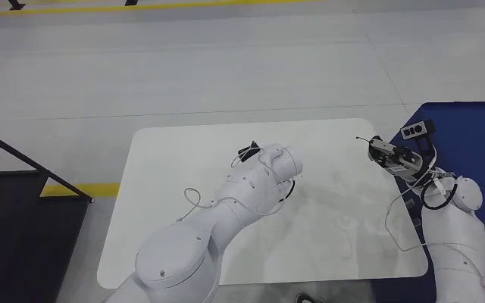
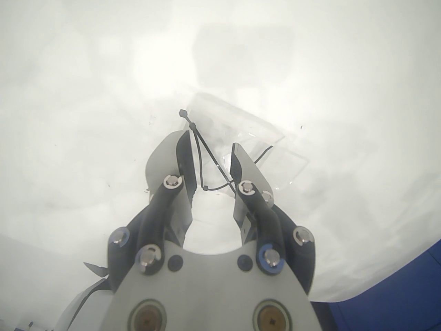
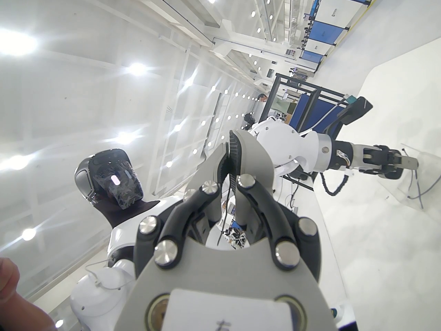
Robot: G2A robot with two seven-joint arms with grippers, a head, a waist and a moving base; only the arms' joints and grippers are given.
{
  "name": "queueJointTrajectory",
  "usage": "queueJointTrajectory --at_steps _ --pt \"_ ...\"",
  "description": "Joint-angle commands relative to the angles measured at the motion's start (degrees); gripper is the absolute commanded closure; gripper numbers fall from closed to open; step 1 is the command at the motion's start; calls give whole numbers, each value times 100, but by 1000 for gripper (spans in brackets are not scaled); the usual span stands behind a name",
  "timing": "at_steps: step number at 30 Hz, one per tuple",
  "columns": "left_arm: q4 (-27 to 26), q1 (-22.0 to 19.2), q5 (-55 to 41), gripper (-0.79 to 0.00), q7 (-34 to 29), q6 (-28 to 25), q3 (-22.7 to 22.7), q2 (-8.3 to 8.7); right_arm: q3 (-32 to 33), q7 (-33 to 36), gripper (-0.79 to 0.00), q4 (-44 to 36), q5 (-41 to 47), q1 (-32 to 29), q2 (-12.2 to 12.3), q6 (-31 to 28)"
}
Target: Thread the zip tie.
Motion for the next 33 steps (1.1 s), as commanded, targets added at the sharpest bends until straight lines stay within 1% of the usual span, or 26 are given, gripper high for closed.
queueJointTrajectory --at_steps 1,3,6,8,10,12,14,18,23,28,33 --pt "66 15 54 -191 32 0 4 -40 0 0 0 0 0 0 0 0" --pt "136 39 104 -175 -36 0 15 -80 0 0 0 0 0 0 0 0" --pt "270 42 166 -175 -60 0 4 -122 0 0 0 0 0 0 0 0" --pt "294 43 198 -172 -74 0 -14 -133 0 0 0 0 0 0 0 0" --pt "308 60 223 -145 -29 -21 -41 -138 0 0 0 0 0 0 0 0" --pt "335 85 228 -142 5 -131 -80 -135 0 0 0 0 0 0 0 0" --pt "373 106 229 -120 43 -203 -122 -136 0 0 0 0 0 0 0 0" --pt "498 137 192 -126 63 -376 -224 -134 0 0 0 0 0 0 0 0" --pt "629 141 233 -142 140 -228 -308 -142 0 0 0 0 0 0 0 0" --pt "534 129 234 -148 88 -311 -407 -150 0 0 0 0 0 0 0 0" --pt "379 81 267 -175 56 -193 -494 -161 0 0 0 0 0 0 0 0"
